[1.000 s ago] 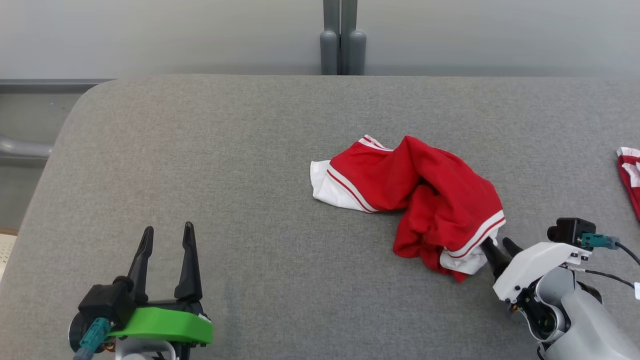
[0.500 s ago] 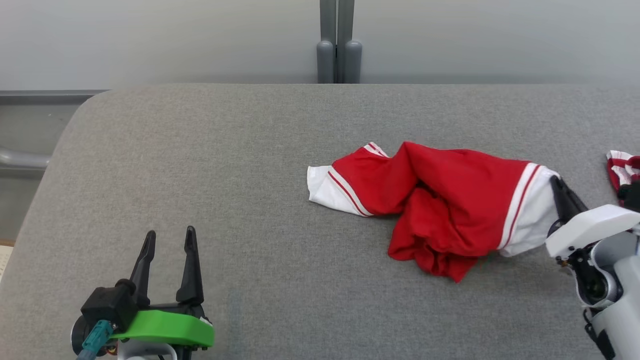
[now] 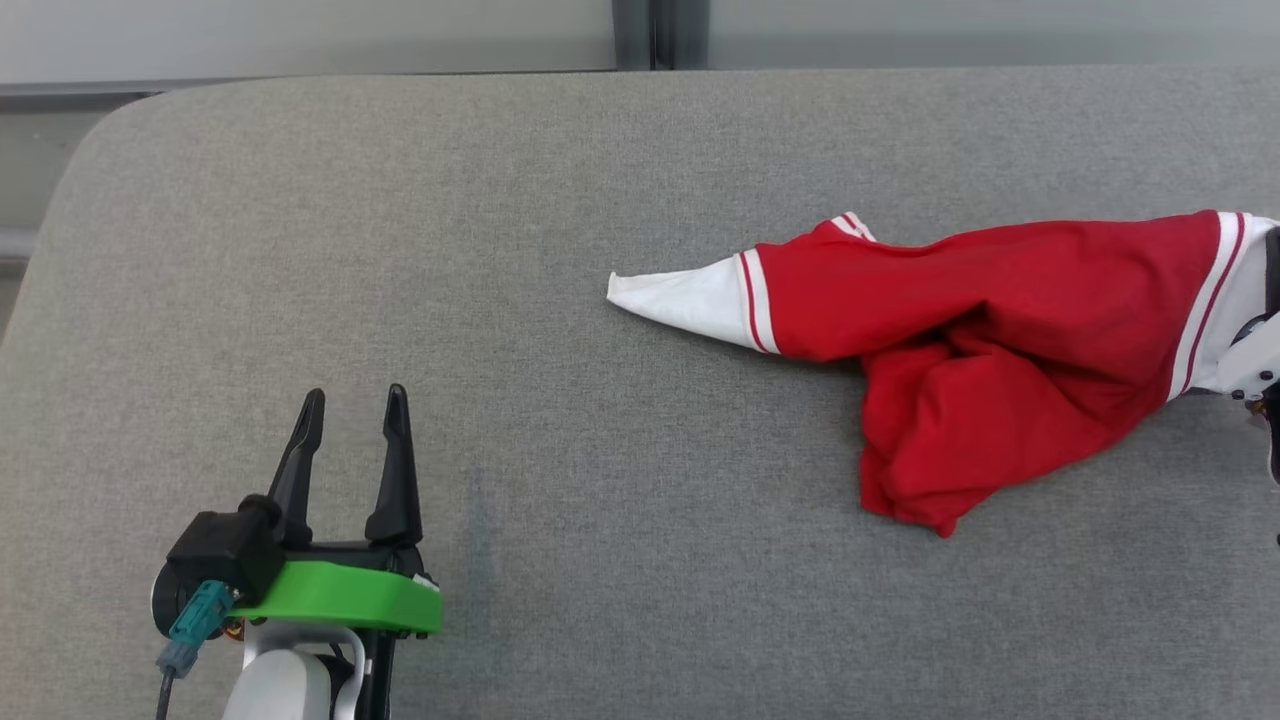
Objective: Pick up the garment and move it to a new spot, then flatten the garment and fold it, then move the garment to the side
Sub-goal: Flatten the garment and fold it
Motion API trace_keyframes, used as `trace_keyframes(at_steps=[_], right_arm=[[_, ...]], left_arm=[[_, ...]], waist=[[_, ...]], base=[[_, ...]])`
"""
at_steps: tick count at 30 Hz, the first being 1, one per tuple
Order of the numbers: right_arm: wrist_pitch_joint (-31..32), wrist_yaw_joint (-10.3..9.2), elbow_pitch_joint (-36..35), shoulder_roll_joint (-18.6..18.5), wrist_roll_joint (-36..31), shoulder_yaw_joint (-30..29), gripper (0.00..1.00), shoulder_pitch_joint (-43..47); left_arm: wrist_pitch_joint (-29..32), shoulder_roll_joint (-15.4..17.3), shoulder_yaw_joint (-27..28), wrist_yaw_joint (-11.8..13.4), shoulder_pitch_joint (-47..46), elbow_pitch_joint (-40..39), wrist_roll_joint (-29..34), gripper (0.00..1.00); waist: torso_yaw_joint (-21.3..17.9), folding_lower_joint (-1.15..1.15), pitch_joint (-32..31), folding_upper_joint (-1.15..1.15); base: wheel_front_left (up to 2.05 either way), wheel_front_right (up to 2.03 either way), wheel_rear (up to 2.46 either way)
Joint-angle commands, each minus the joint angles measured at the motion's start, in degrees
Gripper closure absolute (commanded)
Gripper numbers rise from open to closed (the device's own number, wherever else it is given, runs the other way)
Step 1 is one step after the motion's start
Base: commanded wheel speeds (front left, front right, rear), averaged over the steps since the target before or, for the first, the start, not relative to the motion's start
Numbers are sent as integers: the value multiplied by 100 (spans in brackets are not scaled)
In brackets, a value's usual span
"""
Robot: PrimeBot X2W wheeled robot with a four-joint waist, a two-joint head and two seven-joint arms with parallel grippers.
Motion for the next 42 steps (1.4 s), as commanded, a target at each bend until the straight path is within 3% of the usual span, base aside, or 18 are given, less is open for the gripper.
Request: trace_keyframes(at_steps=[1, 2, 3, 8, 12, 22, 30, 42], right_arm=[[-48, 3, 254, -25, -148, -5, 88, -173], [-74, 3, 431, -6, -239, -11, 52, -257], [-116, 3, 632, 1, -352, -32, 0, -355], [-622, 3, 1074, 206, -664, -76, 0, -604], [-860, 3, 676, 509, -669, 146, 0, -423], [-922, 3, -1890, 1174, -625, 460, 0, 1198], [-921, 3, -3152, 1486, -941, 249, 0, 2682], [-921, 3, -3222, 1544, -1134, 367, 0, 3178]], left_arm=[[-16, 0, -8, -27, -125, 21, 17, 0], [-16, -1, -16, -32, -143, 34, 19, 0], [-16, -1, -21, -36, -156, 53, 18, 0], [-16, -3, -8, -44, -146, 143, -5, 0], [-16, -4, 21, -42, -13, 184, -29, 0], [-16, -3, 48, 38, 328, 151, -94, 0], [-16, -3, 42, 98, 611, 88, -162, 0], [-16, -3, -20, 109, 637, 73, -181, 0]], waist=[[113, 0, 314, 0], [127, 0, 323, 0], [140, 0, 320, 0], [149, 0, 125, 0], [35, 0, -170, 0], [-350, 0, -952, 0], [-499, 0, -1285, 0], [-553, 0, -1256, 0]], base=[[0, 0, 0], [0, 0, 0], [0, 0, 0], [0, 0, 0], [0, 0, 0], [0, 0, 0], [0, 0, 0], [0, 0, 0]])
